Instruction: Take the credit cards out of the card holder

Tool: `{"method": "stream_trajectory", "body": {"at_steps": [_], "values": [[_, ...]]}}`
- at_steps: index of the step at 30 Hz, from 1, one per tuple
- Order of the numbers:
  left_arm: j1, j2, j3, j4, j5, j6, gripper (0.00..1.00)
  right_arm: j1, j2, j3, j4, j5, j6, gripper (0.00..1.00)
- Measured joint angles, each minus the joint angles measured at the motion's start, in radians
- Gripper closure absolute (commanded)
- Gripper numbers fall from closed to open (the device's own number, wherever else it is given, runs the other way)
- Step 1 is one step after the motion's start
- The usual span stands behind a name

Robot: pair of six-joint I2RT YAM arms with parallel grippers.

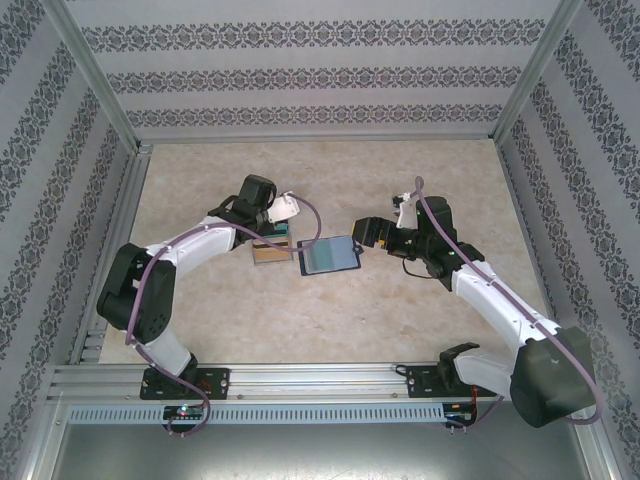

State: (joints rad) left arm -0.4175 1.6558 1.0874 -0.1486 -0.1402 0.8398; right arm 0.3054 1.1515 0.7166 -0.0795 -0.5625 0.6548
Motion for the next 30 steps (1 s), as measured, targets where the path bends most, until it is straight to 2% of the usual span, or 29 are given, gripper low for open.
{"method": "stream_trajectory", "body": {"at_steps": [2,5,8,12,16,19,23,25,30], "values": [[0.000,-0.020,0.009,-0.013,0.001,-0.068,0.63,0.007,0.000,0.000,-0.003,0.013,0.000,0.02],[0.001,-0.053,0.054,-0.058,0.000,-0.202,0.44,0.024,0.009,0.000,-0.016,0.037,0.000,0.02],[0.001,-0.084,0.128,-0.130,0.005,-0.371,0.35,0.048,0.049,0.016,-0.056,0.074,-0.018,0.02],[0.001,-0.129,0.188,-0.231,0.044,-0.606,0.34,0.091,0.114,0.061,-0.119,0.139,-0.060,0.02],[0.001,-0.191,0.165,-0.305,0.129,-0.840,0.37,0.098,0.152,0.074,-0.133,0.182,-0.072,0.02],[0.001,-0.237,0.105,-0.316,0.203,-0.999,0.42,0.098,0.171,0.074,-0.133,0.196,-0.077,0.24],[0.001,-0.280,-0.011,-0.305,0.293,-1.219,0.48,0.098,0.236,0.077,-0.131,0.195,-0.101,0.77],[0.000,-0.295,-0.081,-0.273,0.331,-1.318,0.50,0.098,0.283,0.089,-0.135,0.192,-0.106,0.82],[-0.025,-0.301,-0.215,-0.184,0.381,-1.528,0.54,0.109,0.387,0.123,-0.141,0.193,-0.128,0.85]]}}
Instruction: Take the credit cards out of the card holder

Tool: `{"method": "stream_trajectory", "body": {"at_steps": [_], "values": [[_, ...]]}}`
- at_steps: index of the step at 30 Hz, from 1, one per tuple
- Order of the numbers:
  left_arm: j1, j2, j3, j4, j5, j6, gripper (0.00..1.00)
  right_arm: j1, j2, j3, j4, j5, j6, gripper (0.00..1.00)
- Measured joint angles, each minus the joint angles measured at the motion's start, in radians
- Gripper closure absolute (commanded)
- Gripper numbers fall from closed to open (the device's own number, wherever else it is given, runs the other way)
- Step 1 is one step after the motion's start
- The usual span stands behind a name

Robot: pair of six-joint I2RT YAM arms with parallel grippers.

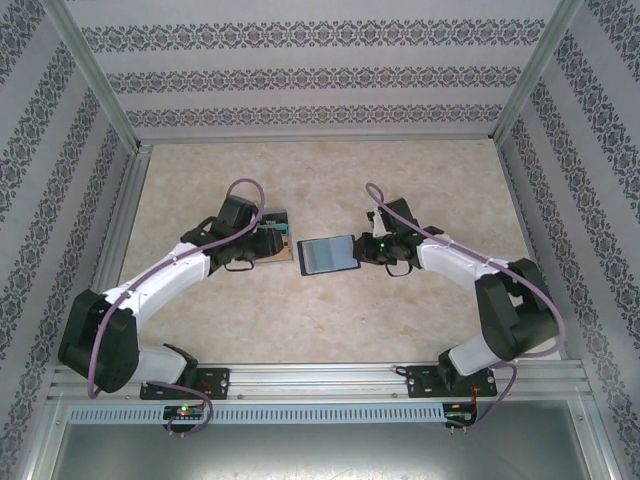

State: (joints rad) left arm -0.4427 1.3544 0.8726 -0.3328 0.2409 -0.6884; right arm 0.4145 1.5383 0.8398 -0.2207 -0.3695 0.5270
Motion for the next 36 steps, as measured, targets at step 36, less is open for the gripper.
{"method": "stream_trajectory", "body": {"at_steps": [36], "values": [[-0.153,0.354,0.111,0.166,0.047,-0.233,0.68,0.084,0.100,0.005,0.023,0.111,-0.026,0.69]]}}
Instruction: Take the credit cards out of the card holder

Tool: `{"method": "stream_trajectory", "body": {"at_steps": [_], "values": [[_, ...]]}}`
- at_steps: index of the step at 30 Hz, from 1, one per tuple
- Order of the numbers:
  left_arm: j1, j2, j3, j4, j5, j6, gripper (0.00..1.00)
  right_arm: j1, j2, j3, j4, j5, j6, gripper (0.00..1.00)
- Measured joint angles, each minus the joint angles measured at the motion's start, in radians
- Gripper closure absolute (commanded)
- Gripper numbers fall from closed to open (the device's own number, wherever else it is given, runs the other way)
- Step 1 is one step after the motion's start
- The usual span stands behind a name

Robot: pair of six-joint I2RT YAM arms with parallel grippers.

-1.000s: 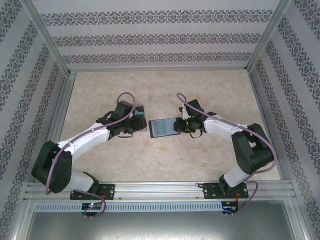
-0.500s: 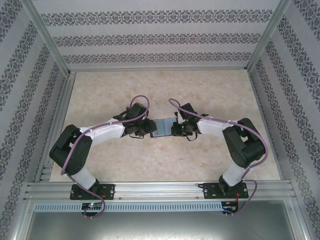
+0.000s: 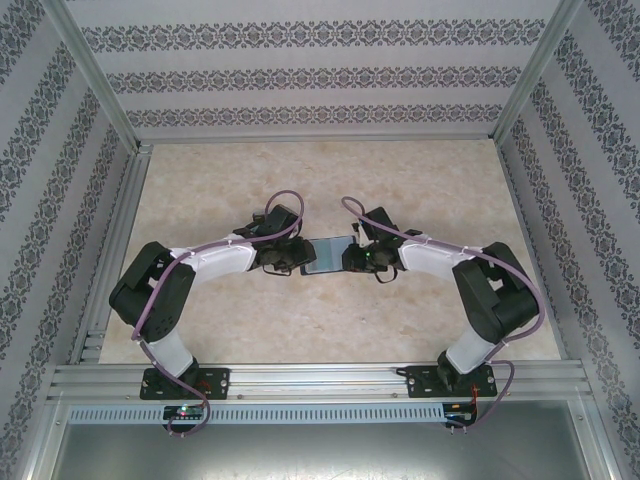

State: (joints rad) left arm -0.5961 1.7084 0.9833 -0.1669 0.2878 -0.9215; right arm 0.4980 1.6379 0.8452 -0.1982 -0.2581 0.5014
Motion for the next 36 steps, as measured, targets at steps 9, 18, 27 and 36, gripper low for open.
{"method": "stream_trajectory", "body": {"at_steps": [9,18,27,36], "values": [[0.000,0.000,0.005,0.000,0.000,0.000,0.68,-0.039,0.004,0.006,-0.011,0.000,-0.003,0.72],[-0.001,0.040,0.026,0.000,-0.001,0.000,0.69,-0.042,0.048,0.008,0.010,-0.005,-0.002,0.78],[-0.001,0.087,0.065,-0.009,-0.008,0.000,0.69,-0.042,0.048,-0.003,0.028,-0.005,0.000,0.79],[-0.001,0.100,0.076,-0.062,-0.052,0.000,0.69,-0.042,0.048,-0.003,0.030,-0.006,0.001,0.79]]}}
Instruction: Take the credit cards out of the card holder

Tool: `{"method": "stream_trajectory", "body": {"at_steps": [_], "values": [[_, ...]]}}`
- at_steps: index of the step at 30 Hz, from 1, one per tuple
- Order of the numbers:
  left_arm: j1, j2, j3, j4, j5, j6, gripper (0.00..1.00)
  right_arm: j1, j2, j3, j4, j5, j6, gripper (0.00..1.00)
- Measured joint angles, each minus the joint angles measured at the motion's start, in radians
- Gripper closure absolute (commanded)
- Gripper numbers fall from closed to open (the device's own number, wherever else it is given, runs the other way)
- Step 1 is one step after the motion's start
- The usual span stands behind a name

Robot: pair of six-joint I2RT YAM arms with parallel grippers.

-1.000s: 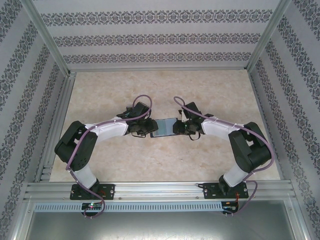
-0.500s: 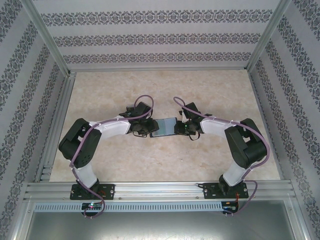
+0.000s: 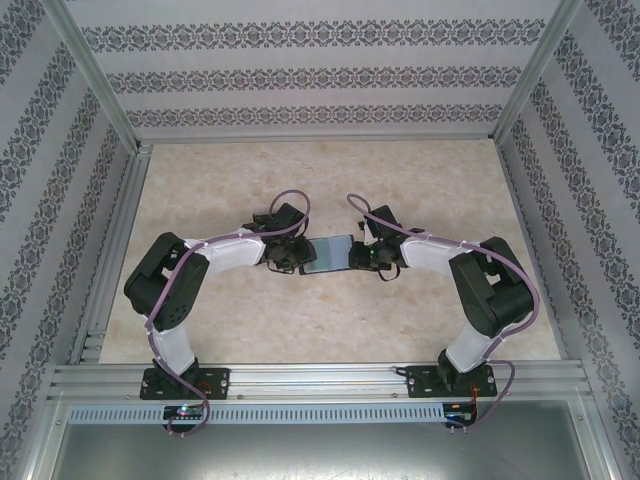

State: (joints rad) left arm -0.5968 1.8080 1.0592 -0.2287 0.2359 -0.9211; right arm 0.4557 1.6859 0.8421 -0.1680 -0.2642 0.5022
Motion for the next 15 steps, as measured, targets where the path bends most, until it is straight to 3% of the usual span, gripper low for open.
{"method": "stream_trajectory", "body": {"at_steps": [15], "values": [[0.000,0.020,0.002,0.001,0.024,0.000,0.69,0.000,0.000,0.000,0.000,-0.002,0.007,0.80]]}}
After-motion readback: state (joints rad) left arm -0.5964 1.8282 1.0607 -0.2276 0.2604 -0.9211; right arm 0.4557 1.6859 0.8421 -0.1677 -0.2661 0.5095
